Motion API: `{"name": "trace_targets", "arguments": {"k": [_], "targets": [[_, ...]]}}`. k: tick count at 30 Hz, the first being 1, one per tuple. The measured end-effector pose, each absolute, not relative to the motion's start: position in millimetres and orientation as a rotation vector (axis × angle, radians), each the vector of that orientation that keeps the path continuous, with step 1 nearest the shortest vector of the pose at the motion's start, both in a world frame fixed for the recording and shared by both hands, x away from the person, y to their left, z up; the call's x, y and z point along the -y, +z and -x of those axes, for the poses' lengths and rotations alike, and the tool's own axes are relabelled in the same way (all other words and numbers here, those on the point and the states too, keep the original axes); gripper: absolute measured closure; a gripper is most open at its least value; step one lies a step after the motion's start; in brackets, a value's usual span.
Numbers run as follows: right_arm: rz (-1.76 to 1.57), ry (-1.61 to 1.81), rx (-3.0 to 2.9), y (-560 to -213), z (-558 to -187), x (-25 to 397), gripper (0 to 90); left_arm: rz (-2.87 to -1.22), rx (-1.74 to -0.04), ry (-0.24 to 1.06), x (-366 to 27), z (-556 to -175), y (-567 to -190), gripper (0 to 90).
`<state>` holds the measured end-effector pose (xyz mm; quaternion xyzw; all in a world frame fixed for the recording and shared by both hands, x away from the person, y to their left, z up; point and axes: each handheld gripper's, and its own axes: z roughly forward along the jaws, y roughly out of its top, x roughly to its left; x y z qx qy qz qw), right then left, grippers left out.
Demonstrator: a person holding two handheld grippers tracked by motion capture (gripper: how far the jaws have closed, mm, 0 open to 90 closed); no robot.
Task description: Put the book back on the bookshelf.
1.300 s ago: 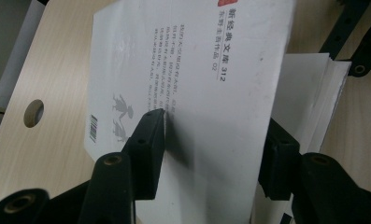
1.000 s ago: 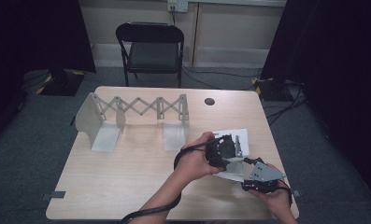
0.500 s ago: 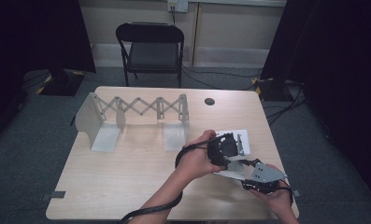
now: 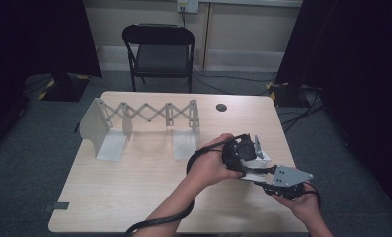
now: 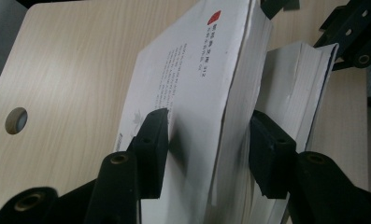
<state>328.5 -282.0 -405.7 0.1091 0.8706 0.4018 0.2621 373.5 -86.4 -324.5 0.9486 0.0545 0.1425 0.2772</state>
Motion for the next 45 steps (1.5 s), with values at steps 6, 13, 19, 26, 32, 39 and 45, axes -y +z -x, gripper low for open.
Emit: {"name": "trace_targets", "arguments": {"k": [6,13,19,26,32,39,45], "targets": [[-0.274,1.065,-2.401,-391.6,-332.7,280.2,69.1,-2.508,-0.157,0.434,82.3,-376.5,-315.1,45.5],[-0.255,1.05,-2.436,-383.8,-337.5,280.3,70.4,-2.463,-0.197,0.405,73.5,-376.8,-303.0,37.7],[-0.287,1.073,-2.455,-379.8,-344.1,283.3,70.5,-2.45,-0.218,0.381,56.4,-376.8,-297.3,32.1],[-0.327,1.122,-2.49,-373.7,-351.8,290.7,70.9,-2.422,-0.231,0.331,42.5,-377.6,-300.2,29.6],[-0.343,1.165,-2.509,-371.2,-357.3,295.8,70.9,-2.398,-0.266,0.324,28.2,-377.7,-305.5,27.4],[-0.343,1.207,-2.522,-367.6,-358.0,300.1,72.1,-2.391,-0.295,0.32,13.4,-376.7,-310.7,25.2],[-0.318,1.194,-2.525,-367.1,-354.4,299.0,72.2,-2.4,-0.307,0.319,3.9,-374.1,-319.9,23.0]]}}
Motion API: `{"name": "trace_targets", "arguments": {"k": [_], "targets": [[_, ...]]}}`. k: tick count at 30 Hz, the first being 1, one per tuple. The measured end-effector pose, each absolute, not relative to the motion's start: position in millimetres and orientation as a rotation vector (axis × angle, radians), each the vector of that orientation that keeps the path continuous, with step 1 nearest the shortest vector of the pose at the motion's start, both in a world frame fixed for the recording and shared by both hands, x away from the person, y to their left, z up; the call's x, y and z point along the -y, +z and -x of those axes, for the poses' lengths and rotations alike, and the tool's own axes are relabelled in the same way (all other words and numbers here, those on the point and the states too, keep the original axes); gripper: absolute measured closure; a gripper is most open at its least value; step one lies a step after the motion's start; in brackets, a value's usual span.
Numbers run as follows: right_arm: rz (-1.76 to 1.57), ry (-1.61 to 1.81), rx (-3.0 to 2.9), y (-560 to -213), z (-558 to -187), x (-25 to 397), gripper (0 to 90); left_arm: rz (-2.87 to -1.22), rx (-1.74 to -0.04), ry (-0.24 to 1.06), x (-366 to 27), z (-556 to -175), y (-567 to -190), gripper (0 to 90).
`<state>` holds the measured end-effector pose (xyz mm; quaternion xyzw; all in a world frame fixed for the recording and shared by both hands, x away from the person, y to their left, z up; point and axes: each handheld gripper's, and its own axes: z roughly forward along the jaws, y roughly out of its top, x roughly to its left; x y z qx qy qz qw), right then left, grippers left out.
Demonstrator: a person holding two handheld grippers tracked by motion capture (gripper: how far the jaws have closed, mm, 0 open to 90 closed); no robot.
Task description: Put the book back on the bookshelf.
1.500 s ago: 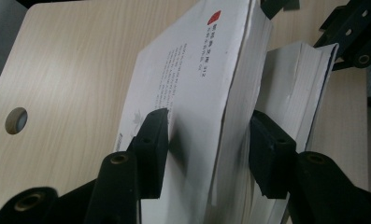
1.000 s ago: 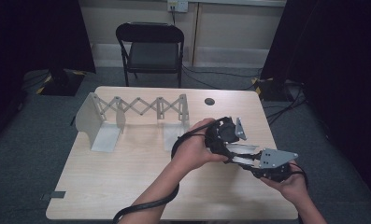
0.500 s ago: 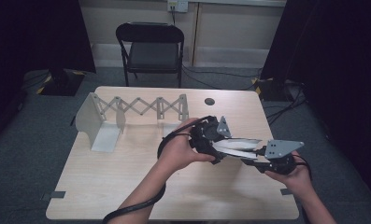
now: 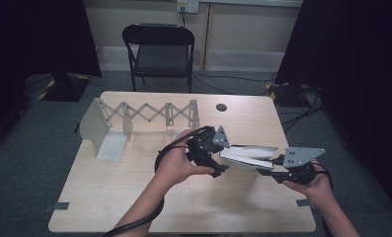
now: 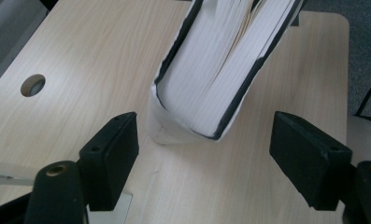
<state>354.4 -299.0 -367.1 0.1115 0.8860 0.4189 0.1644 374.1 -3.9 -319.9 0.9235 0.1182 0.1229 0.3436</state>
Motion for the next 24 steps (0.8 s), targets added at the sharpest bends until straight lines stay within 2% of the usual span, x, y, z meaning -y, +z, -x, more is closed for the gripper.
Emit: {"name": "trace_targets", "arguments": {"k": [11,24], "targets": [[-0.316,1.214,-2.539,-363.5,-350.8,302.1,73.3,-2.384,-0.398,0.285,-20.5,-377.9,-348.2,20.5],[-0.289,1.192,-2.578,-356.6,-346.0,303.2,75.1,-2.412,-0.406,0.253,-24.3,-374.3,-371.3,20.9]]}}
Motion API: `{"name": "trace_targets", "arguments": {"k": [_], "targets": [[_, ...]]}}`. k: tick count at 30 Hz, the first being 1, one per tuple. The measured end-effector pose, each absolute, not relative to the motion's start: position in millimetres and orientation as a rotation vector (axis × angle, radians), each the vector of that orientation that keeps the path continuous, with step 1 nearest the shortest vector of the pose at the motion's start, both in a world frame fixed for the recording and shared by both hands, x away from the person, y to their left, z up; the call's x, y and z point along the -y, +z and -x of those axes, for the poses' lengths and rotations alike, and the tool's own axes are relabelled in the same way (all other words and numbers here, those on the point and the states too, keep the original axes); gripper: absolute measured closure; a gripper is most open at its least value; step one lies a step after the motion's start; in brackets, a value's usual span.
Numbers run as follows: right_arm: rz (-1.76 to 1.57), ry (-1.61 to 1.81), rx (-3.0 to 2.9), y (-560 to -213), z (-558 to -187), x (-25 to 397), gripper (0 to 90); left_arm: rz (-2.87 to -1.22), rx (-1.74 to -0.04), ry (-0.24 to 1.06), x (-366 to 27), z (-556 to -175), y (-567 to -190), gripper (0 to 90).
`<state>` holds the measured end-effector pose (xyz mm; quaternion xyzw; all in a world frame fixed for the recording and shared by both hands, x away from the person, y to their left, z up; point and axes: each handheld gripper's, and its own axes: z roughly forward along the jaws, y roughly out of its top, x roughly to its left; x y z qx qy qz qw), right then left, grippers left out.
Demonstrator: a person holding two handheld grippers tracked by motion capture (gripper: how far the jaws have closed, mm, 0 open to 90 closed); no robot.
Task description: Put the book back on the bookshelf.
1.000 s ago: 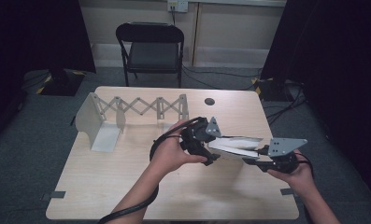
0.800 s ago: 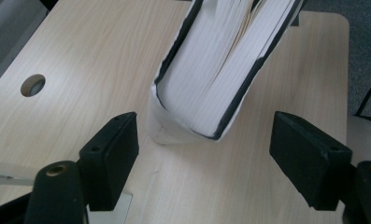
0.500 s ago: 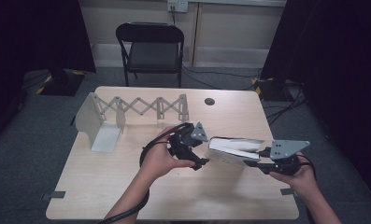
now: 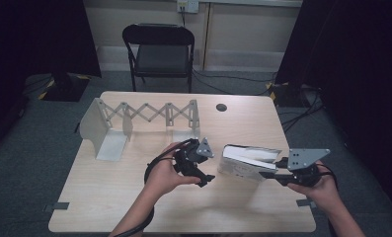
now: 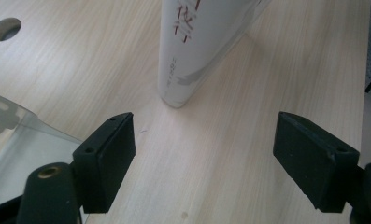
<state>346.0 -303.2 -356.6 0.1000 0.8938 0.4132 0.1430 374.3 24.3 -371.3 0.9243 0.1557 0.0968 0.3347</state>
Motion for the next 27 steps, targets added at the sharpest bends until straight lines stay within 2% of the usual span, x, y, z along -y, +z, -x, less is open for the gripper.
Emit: {"name": "trace_targets", "arguments": {"k": [27], "targets": [[-0.281,0.794,-2.736,-332.5,-350.7,279.3,75.9,-2.442,-0.423,0.25,-26.9,-370.6,-383.9,22.2]]}}
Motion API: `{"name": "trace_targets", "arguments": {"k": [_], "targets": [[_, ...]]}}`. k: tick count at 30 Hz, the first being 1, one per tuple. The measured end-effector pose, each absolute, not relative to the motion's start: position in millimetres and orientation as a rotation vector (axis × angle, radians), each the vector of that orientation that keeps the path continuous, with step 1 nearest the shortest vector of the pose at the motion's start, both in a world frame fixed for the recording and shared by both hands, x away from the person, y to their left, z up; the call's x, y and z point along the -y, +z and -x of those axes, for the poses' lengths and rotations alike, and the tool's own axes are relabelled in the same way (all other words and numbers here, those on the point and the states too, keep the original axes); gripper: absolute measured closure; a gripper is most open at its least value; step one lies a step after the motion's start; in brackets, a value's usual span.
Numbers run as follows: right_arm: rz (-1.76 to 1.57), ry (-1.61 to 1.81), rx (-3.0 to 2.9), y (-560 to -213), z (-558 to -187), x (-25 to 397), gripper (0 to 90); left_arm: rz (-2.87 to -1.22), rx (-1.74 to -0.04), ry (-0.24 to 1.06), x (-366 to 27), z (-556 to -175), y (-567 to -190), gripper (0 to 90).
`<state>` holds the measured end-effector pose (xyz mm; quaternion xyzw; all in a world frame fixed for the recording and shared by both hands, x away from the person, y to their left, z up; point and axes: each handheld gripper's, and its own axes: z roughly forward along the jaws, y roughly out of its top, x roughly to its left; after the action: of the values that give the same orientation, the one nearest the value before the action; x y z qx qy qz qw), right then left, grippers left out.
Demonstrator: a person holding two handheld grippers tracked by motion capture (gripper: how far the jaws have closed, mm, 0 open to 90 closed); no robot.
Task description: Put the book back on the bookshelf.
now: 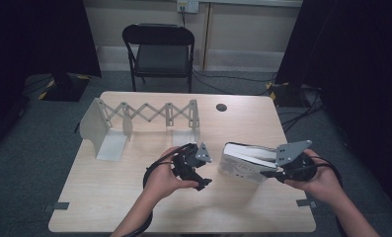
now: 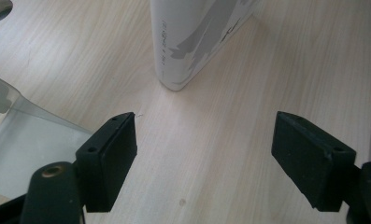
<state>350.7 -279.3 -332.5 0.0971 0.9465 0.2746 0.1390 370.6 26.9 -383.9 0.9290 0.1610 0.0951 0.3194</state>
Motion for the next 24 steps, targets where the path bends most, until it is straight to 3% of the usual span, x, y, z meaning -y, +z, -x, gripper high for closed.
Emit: {"name": "trace_targets", "arguments": {"k": [24], "targets": [[-0.206,0.904,-2.765,-330.7,-334.3,288.5,76.0,-2.472,-0.429,0.236,-28.5,-370.6,-392.8,20.5]]}}
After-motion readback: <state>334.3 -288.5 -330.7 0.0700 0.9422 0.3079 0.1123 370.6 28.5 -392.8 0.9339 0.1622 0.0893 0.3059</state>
